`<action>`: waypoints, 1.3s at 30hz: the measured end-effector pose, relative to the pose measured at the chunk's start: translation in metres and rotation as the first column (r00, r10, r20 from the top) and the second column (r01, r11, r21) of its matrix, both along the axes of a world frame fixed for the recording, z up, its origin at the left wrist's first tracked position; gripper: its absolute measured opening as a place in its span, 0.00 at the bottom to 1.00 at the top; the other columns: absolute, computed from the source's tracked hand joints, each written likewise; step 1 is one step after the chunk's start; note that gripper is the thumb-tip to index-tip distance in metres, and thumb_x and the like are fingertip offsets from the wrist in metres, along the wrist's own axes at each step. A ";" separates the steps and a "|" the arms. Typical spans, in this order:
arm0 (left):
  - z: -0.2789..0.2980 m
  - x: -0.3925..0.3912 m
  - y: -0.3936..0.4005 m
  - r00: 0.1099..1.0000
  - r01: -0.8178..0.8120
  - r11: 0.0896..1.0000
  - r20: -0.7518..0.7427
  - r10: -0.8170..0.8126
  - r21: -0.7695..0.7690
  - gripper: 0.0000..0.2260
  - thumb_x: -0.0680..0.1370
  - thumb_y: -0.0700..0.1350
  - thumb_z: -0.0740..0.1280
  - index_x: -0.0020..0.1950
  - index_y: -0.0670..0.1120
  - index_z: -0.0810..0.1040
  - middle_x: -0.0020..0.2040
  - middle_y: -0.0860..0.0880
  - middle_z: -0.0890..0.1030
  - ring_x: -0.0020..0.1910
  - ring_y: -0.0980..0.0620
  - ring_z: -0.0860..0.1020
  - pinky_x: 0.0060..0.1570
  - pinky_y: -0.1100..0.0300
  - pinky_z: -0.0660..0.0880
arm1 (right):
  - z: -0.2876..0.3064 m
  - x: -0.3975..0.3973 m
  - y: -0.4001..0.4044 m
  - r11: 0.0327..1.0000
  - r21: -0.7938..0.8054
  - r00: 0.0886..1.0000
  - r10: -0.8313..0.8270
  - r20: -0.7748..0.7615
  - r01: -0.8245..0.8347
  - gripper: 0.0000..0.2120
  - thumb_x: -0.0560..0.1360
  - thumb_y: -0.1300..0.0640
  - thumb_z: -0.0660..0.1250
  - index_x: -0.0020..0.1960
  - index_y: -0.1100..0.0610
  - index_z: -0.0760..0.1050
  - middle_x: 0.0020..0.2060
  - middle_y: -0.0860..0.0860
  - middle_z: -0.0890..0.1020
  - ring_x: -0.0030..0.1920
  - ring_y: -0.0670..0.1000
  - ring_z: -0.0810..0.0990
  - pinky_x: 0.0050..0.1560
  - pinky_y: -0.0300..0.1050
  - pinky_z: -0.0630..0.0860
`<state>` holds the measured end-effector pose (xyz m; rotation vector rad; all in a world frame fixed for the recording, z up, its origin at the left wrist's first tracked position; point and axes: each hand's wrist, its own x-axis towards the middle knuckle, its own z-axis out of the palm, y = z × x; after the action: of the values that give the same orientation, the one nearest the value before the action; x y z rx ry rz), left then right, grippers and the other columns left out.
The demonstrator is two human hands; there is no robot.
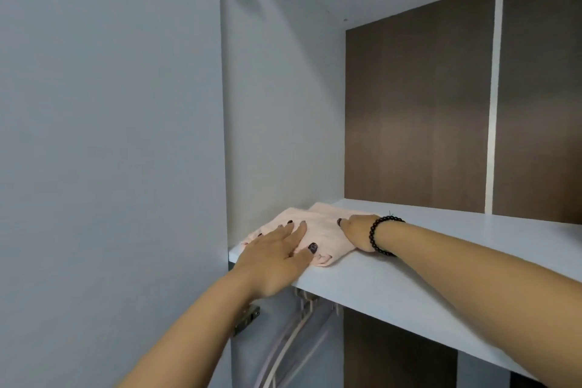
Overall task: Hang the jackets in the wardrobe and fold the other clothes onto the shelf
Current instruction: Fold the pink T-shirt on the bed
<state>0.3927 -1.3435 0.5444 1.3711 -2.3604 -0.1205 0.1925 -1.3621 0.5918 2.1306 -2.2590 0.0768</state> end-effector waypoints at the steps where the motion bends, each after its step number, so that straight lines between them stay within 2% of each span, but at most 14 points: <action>1: 0.000 0.001 -0.003 1.000 -0.007 1.000 0.005 0.007 0.011 0.27 0.81 0.63 0.49 0.79 0.59 0.49 0.80 0.55 0.49 0.79 0.57 0.47 0.76 0.57 0.43 | 0.001 0.001 -0.001 1.000 -0.009 1.000 0.001 0.005 -0.001 0.22 0.83 0.56 0.45 0.76 0.61 0.54 0.70 0.60 0.67 0.67 0.59 0.70 0.66 0.49 0.67; 8: -0.005 0.012 0.019 0.999 -0.015 0.998 -0.047 0.013 -0.054 0.23 0.84 0.55 0.49 0.79 0.55 0.53 0.80 0.51 0.53 0.79 0.54 0.50 0.77 0.56 0.47 | 0.010 0.015 0.028 0.998 -0.028 0.997 -0.060 -0.050 0.059 0.25 0.83 0.56 0.47 0.78 0.52 0.47 0.73 0.60 0.62 0.70 0.62 0.66 0.69 0.55 0.66; 11: -0.008 0.029 0.042 0.996 -0.036 0.999 -0.081 0.033 -0.041 0.23 0.84 0.55 0.51 0.79 0.55 0.55 0.80 0.53 0.54 0.78 0.57 0.52 0.76 0.60 0.48 | 0.023 0.028 0.057 0.999 -0.051 1.000 -0.007 -0.006 0.007 0.21 0.83 0.56 0.51 0.74 0.60 0.60 0.70 0.58 0.69 0.67 0.57 0.70 0.64 0.45 0.67; 13: -0.010 0.040 0.060 0.994 -0.076 0.996 -0.077 0.073 -0.038 0.24 0.83 0.56 0.52 0.79 0.55 0.56 0.79 0.54 0.56 0.78 0.56 0.54 0.74 0.62 0.50 | 0.028 0.035 0.076 0.994 -0.101 0.996 0.055 0.070 -0.048 0.17 0.81 0.53 0.55 0.68 0.56 0.68 0.66 0.56 0.74 0.62 0.56 0.74 0.57 0.43 0.70; 15: -0.011 0.052 0.079 0.994 -0.102 0.994 -0.045 0.100 -0.041 0.23 0.84 0.53 0.52 0.79 0.53 0.56 0.79 0.52 0.56 0.78 0.55 0.54 0.72 0.64 0.51 | 0.026 0.043 0.094 0.980 -0.175 0.980 0.126 0.154 -0.098 0.12 0.78 0.52 0.58 0.58 0.55 0.72 0.62 0.56 0.77 0.55 0.55 0.75 0.50 0.41 0.70; 17: -0.011 0.067 0.099 0.993 -0.116 0.992 -0.018 0.115 -0.046 0.22 0.84 0.50 0.52 0.79 0.52 0.57 0.79 0.52 0.56 0.78 0.56 0.54 0.71 0.66 0.50 | 0.014 0.052 0.111 0.945 -0.282 0.942 0.237 0.236 -0.167 0.15 0.77 0.51 0.61 0.60 0.58 0.73 0.62 0.55 0.76 0.57 0.54 0.75 0.49 0.40 0.68; 21: -0.015 0.099 0.147 0.980 -0.196 0.979 0.034 0.198 -0.054 0.23 0.84 0.53 0.53 0.79 0.55 0.55 0.79 0.55 0.55 0.78 0.56 0.55 0.74 0.62 0.52 | -0.026 0.076 0.159 0.828 -0.450 0.788 0.507 0.349 -0.333 0.22 0.77 0.51 0.63 0.70 0.53 0.68 0.68 0.48 0.72 0.66 0.48 0.70 0.55 0.35 0.64; 23: -0.020 0.116 0.173 0.974 -0.219 0.974 0.048 0.221 -0.057 0.23 0.83 0.55 0.54 0.79 0.56 0.56 0.79 0.56 0.56 0.77 0.57 0.55 0.74 0.61 0.53 | -0.051 0.092 0.181 0.793 -0.465 0.730 0.577 0.367 -0.393 0.24 0.77 0.50 0.62 0.72 0.50 0.65 0.70 0.45 0.68 0.67 0.45 0.67 0.59 0.28 0.59; 25: -0.028 0.136 0.204 0.973 -0.232 0.972 0.012 0.232 -0.035 0.22 0.83 0.55 0.54 0.78 0.57 0.57 0.78 0.58 0.58 0.76 0.60 0.56 0.73 0.65 0.53 | -0.076 0.112 0.201 0.771 -0.473 0.671 0.620 0.407 -0.426 0.23 0.77 0.50 0.63 0.71 0.49 0.65 0.69 0.44 0.68 0.63 0.41 0.66 0.56 0.20 0.57; 26: -0.031 0.143 0.216 0.973 -0.231 0.973 -0.014 0.231 -0.029 0.22 0.83 0.56 0.53 0.78 0.58 0.58 0.78 0.59 0.58 0.76 0.62 0.56 0.73 0.66 0.53 | -0.087 0.118 0.207 0.777 -0.464 0.652 0.619 0.438 -0.426 0.25 0.77 0.49 0.63 0.72 0.49 0.63 0.70 0.43 0.66 0.65 0.40 0.65 0.57 0.19 0.55; 28: -0.041 0.162 0.248 0.965 -0.261 0.965 -0.025 0.260 -0.032 0.22 0.83 0.57 0.54 0.77 0.60 0.58 0.77 0.61 0.59 0.75 0.64 0.56 0.72 0.68 0.54 | -0.111 0.138 0.220 0.794 -0.419 0.633 0.606 0.482 -0.441 0.33 0.77 0.46 0.63 0.77 0.49 0.52 0.75 0.41 0.56 0.73 0.42 0.57 0.64 0.28 0.50; 30: -0.053 0.183 0.281 0.955 -0.297 0.954 -0.015 0.297 -0.027 0.23 0.82 0.58 0.54 0.77 0.60 0.58 0.77 0.62 0.59 0.75 0.64 0.57 0.70 0.70 0.54 | -0.130 0.161 0.235 0.801 -0.373 0.625 0.599 0.501 -0.469 0.36 0.77 0.45 0.62 0.78 0.49 0.46 0.76 0.39 0.50 0.75 0.42 0.53 0.66 0.32 0.49; 34: -0.079 0.232 0.355 0.923 -0.385 0.923 0.030 0.385 -0.006 0.26 0.81 0.60 0.57 0.77 0.63 0.54 0.77 0.64 0.57 0.73 0.64 0.60 0.72 0.65 0.59 | -0.161 0.214 0.282 0.768 -0.318 0.569 0.631 0.527 -0.556 0.36 0.78 0.44 0.61 0.77 0.47 0.45 0.74 0.36 0.49 0.74 0.41 0.54 0.67 0.33 0.53; 39: -0.116 0.297 0.457 0.870 -0.493 0.868 0.077 0.488 0.065 0.29 0.79 0.60 0.60 0.77 0.65 0.51 0.76 0.67 0.55 0.71 0.66 0.60 0.66 0.71 0.56 | -0.191 0.288 0.363 0.693 -0.247 0.506 0.682 0.528 -0.677 0.34 0.78 0.44 0.61 0.77 0.47 0.47 0.74 0.35 0.46 0.74 0.42 0.55 0.69 0.35 0.57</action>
<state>0.6900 -0.8864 0.4282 1.9941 -1.9873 -0.0308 0.4806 -0.9994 0.4003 3.1906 -1.3449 0.8838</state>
